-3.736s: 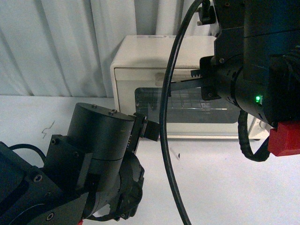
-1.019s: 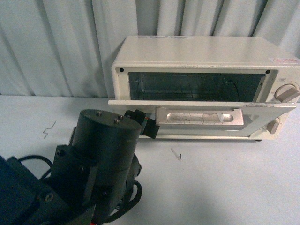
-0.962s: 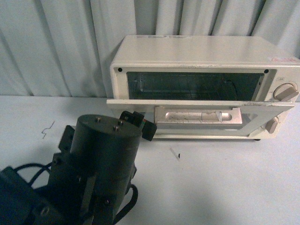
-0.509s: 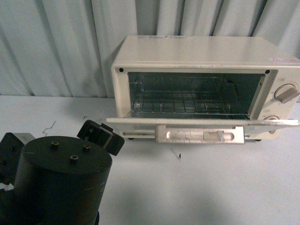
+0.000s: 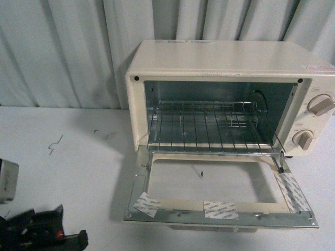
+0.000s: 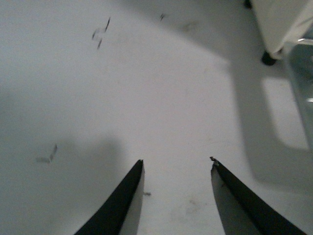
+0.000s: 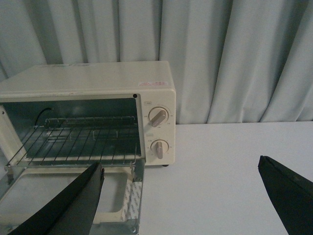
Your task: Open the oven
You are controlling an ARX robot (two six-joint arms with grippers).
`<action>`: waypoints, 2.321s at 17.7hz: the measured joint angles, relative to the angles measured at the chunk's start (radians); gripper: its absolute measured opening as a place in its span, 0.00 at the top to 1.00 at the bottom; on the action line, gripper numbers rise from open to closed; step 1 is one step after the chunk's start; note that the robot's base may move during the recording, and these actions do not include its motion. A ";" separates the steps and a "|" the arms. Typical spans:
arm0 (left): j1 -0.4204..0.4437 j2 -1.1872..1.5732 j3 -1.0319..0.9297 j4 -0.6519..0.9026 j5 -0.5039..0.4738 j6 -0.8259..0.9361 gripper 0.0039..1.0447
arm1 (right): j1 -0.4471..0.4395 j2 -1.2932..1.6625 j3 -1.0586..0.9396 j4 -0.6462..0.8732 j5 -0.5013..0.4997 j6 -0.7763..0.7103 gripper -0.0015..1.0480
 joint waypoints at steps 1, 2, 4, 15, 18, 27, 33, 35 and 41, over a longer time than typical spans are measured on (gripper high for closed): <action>0.057 -0.147 -0.083 0.001 0.083 0.196 0.77 | 0.000 0.000 0.000 0.000 0.000 0.000 0.06; 0.128 -0.312 -0.160 -0.005 0.143 0.255 0.99 | 0.000 0.000 0.000 0.000 0.000 0.000 0.06; 0.181 -0.489 -0.187 -0.007 0.193 0.276 0.99 | 0.000 0.000 0.000 0.000 0.001 0.000 0.06; 0.402 -1.490 -0.185 -0.798 0.425 0.280 0.99 | 0.000 0.000 0.000 0.000 0.001 0.000 0.06; 0.402 -1.712 -0.185 -1.007 0.424 0.280 0.99 | 0.000 0.000 0.000 0.000 0.000 0.000 0.06; 0.402 -1.947 -0.184 -1.295 0.425 0.280 0.99 | 0.000 0.000 0.000 0.000 0.001 0.000 0.06; 0.402 -1.985 -0.184 -1.292 0.424 0.280 0.96 | 0.000 0.000 0.000 0.000 0.000 0.000 0.06; 0.402 -1.985 -0.184 -1.292 0.424 0.280 0.78 | 0.000 0.000 0.000 0.000 0.000 0.000 0.06; 0.402 -1.985 -0.184 -1.292 0.424 0.280 0.13 | 0.000 0.000 0.000 0.000 0.000 0.000 0.06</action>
